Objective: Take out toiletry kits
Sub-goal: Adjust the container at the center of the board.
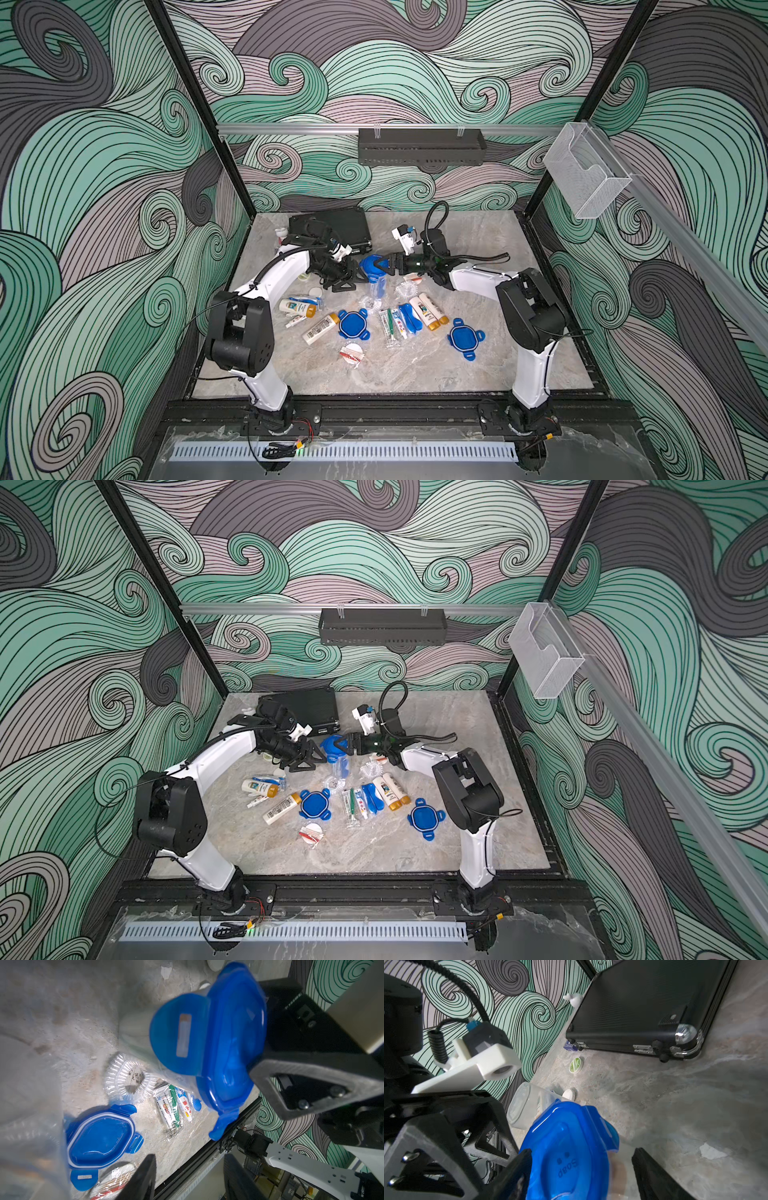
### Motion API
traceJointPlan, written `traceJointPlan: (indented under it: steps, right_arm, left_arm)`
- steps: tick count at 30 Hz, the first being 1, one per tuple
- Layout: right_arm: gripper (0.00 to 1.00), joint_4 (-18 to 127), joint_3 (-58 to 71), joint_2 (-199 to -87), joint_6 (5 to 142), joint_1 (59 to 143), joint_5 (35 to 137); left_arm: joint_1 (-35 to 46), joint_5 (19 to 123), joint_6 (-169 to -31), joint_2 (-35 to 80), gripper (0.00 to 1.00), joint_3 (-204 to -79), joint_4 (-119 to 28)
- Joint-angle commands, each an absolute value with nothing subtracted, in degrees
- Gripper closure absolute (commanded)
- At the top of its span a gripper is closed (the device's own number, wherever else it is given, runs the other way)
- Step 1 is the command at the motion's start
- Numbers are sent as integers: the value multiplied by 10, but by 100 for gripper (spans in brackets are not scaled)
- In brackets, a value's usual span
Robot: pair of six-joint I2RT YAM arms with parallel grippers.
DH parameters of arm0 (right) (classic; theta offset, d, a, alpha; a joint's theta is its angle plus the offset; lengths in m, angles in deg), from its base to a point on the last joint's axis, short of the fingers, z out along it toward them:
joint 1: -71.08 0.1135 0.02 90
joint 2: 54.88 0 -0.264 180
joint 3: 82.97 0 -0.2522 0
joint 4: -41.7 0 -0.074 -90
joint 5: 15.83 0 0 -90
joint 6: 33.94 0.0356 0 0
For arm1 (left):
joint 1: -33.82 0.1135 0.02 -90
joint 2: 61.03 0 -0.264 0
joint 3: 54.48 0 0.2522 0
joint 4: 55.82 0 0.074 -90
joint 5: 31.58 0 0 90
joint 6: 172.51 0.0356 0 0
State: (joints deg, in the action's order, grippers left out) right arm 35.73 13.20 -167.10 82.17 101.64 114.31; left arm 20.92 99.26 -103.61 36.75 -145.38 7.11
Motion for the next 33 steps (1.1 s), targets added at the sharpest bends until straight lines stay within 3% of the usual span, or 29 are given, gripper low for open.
traceJointPlan:
  steps: [1, 17, 26, 33]
  right_arm:
    - [26, 378, 117, -1661, 823, 1027, 1155]
    - [32, 370, 213, -1562, 826, 1039, 1155]
    - [26, 373, 276, -1505, 805, 1041, 1119]
    - [21, 375, 321, -1462, 798, 1031, 1100]
  left_arm:
    - [207, 973, -1035, 397, 50, -1485, 71]
    - [208, 996, -1029, 476, 61, -1574, 84]
    - [206, 1036, -1011, 536, 61, -1662, 118]
    - [229, 1004, -993, 498, 49, -1667, 157]
